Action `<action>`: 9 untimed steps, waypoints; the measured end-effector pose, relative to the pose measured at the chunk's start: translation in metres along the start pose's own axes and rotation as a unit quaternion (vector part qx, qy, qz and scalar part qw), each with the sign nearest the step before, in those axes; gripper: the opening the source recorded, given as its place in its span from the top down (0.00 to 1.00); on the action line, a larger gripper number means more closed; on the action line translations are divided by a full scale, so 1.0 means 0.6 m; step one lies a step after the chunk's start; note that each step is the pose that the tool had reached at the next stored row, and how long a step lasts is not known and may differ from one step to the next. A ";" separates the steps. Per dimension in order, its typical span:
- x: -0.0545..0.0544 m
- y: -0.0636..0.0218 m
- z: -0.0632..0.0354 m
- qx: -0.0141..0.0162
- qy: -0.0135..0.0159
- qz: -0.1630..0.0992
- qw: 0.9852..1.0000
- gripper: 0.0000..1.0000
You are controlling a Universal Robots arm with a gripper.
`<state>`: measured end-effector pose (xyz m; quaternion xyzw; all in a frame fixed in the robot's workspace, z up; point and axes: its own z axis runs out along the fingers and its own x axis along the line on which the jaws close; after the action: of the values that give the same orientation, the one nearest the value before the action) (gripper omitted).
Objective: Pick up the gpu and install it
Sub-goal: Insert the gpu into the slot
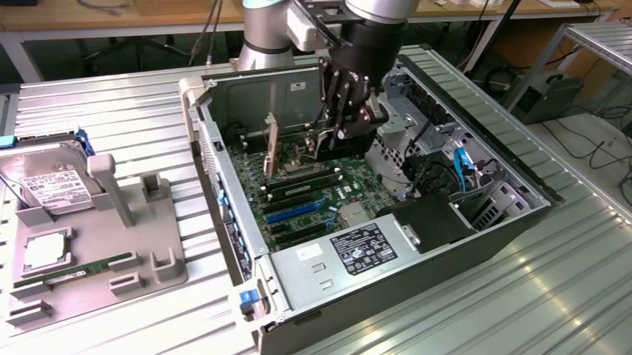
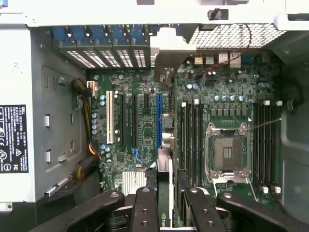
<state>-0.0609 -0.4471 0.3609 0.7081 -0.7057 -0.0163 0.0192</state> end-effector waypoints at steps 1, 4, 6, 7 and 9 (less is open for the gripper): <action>0.000 0.002 0.003 0.000 0.000 -0.002 1.000 0.74; 0.000 0.011 0.013 0.000 0.000 -0.005 1.000 0.74; 0.000 0.018 0.024 0.000 0.000 -0.005 1.000 0.74; 0.000 0.020 0.029 0.000 0.000 -0.005 1.000 0.74; 0.000 0.025 0.037 0.000 0.000 -0.005 1.000 0.74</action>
<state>-0.0769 -0.4471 0.3393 0.7113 -0.7024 -0.0162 0.0194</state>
